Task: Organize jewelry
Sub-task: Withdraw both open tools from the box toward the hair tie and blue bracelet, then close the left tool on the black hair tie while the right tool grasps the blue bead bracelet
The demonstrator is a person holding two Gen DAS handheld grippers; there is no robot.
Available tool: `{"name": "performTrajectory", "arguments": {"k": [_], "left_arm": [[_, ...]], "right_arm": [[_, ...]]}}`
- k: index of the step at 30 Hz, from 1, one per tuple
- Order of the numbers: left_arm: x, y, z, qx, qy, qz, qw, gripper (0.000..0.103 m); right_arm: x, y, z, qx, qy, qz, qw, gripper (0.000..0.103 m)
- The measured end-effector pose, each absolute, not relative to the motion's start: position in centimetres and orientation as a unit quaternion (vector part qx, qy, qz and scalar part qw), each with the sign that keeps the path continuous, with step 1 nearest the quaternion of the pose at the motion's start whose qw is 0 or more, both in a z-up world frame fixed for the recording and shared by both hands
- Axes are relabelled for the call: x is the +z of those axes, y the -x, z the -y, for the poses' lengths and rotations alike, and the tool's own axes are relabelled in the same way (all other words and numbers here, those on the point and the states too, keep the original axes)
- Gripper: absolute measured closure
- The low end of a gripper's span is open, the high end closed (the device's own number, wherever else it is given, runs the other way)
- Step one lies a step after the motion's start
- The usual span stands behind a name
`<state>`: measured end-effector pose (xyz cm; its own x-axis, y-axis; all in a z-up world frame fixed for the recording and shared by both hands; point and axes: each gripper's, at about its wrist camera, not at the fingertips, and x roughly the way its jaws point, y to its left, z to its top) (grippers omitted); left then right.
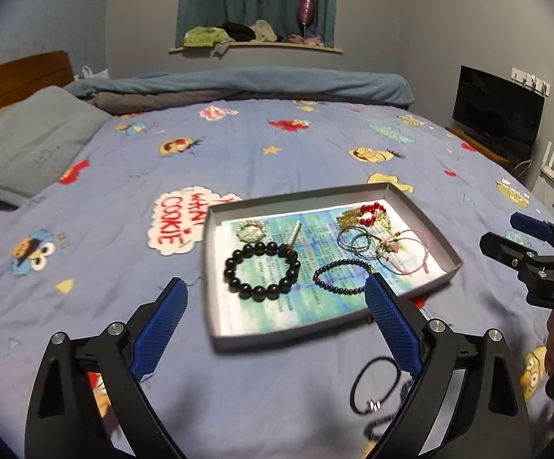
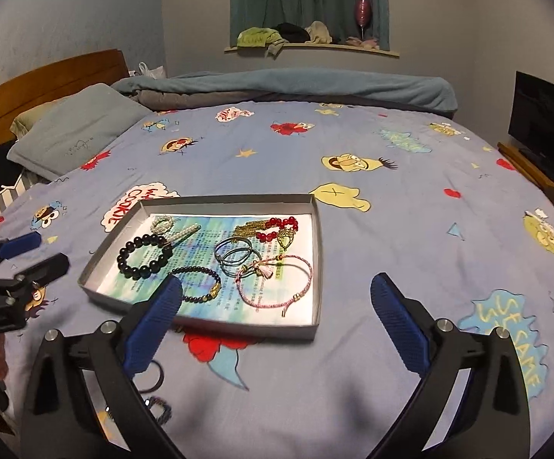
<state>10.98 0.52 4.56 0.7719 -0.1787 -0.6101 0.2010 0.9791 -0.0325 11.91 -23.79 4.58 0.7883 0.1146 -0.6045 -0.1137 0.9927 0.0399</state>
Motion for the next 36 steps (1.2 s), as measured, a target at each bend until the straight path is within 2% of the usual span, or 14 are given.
{"name": "performTrajectory", "arguments": {"k": [5, 14, 26, 36], "left_arm": [[5.2, -7.6, -0.9, -0.105, -0.026, -0.325, 0.939, 0.009], [3.0, -4.1, -1.0, -0.11, -0.018, -0.344, 0.932, 0.009], [-0.1, -4.2, -2.3, -0.096, 0.021, -0.351, 0.931, 0.009], [-2.3, -5.3, -1.1, -0.128, 0.002, -0.371, 0.92, 0.01]], "right_arm": [[4.9, -9.5, 23.4, 0.067, 0.0, -0.334, 0.94, 0.006], [2.7, -5.7, 21.7, 0.078, 0.019, -0.356, 0.931, 0.006], [-1.6, -4.5, 21.1, 0.085, 0.018, -0.367, 0.926, 0.006], [-4.4, -4.5, 20.0, 0.134, 0.029, -0.373, 0.918, 0.006]]}}
